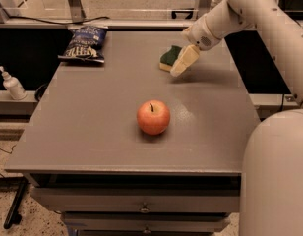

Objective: Pick sponge

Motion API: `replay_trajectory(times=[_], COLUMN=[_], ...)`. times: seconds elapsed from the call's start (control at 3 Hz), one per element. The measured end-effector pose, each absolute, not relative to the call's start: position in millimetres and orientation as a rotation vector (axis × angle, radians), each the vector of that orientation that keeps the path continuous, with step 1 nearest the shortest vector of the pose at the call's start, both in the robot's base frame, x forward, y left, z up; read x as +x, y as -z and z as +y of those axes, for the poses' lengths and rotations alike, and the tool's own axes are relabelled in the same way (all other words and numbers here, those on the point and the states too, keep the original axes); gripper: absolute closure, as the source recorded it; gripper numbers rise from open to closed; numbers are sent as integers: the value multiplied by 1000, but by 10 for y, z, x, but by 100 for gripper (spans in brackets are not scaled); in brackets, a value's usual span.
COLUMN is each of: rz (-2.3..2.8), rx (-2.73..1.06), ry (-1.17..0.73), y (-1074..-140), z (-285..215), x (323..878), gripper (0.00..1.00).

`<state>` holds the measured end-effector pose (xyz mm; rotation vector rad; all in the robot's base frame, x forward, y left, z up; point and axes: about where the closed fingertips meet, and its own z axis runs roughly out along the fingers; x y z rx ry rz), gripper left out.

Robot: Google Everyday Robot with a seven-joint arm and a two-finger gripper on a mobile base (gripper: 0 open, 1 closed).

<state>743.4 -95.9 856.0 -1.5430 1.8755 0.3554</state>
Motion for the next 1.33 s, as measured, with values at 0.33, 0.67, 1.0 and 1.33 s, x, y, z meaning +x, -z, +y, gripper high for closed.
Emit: replay_trajectory(times=[0.33,0.67,1.0,1.33], rz=[1913,1932,1946,1969], rx=[-1540,-1535,-1532,-1532], ry=[-349,-341,-333,-329], y=[-8449,-8449,-8503,-8544], z=[-1030,-1056,-1077,-1109], x=[7443,7465,7464,7419], gripper=[0,17,41,62])
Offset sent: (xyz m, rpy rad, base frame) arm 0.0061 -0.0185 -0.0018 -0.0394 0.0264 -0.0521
